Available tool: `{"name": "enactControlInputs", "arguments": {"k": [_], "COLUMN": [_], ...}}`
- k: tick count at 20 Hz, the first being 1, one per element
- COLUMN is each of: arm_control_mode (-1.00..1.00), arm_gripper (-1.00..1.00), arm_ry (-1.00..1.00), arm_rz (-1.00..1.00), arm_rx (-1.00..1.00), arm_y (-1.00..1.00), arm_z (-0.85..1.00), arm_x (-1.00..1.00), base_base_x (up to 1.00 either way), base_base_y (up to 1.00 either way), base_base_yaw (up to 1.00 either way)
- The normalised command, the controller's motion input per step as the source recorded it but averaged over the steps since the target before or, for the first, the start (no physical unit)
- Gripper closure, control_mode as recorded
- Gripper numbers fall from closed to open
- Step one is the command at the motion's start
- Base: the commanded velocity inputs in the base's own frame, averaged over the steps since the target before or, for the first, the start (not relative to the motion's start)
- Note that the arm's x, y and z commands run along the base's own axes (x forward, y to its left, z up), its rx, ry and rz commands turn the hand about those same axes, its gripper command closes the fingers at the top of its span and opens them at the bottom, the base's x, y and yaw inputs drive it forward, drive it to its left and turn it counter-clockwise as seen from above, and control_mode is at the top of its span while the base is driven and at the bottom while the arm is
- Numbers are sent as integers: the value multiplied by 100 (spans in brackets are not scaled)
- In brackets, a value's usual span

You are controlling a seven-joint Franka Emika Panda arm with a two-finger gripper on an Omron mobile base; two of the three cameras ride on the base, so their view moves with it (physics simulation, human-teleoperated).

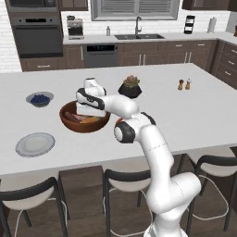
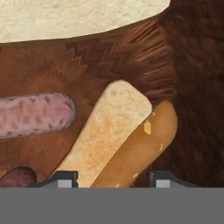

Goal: Place one bun and one sausage from the bowl on each plate.

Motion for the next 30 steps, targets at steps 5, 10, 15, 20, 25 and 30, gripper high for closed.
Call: {"name": "enactControlInputs", "arguments": {"k": [5, 10, 15, 20, 25, 30], "arm_control_mode": [-100, -100, -100, -100, -100, -100], "arm_gripper": [100, 100, 100, 100, 100, 100], "arm_ry": [0, -1, -2, 0, 0, -2], "arm_rz": [0, 0, 0, 0, 0, 23], "arm_rx": [0, 0, 0, 0, 0, 0], "arm_y": [0, 0, 0, 0, -37, -99], "arm_z": [0, 19, 71, 80, 36, 0], "arm_x": [0, -6, -39, -22, 2, -15], "base_base_x": [0, 0, 0, 0, 0, 0], "base_base_y": [0, 0, 0, 0, 0, 0], "base_base_yaw": [0, 0, 0, 0, 0, 0]}}
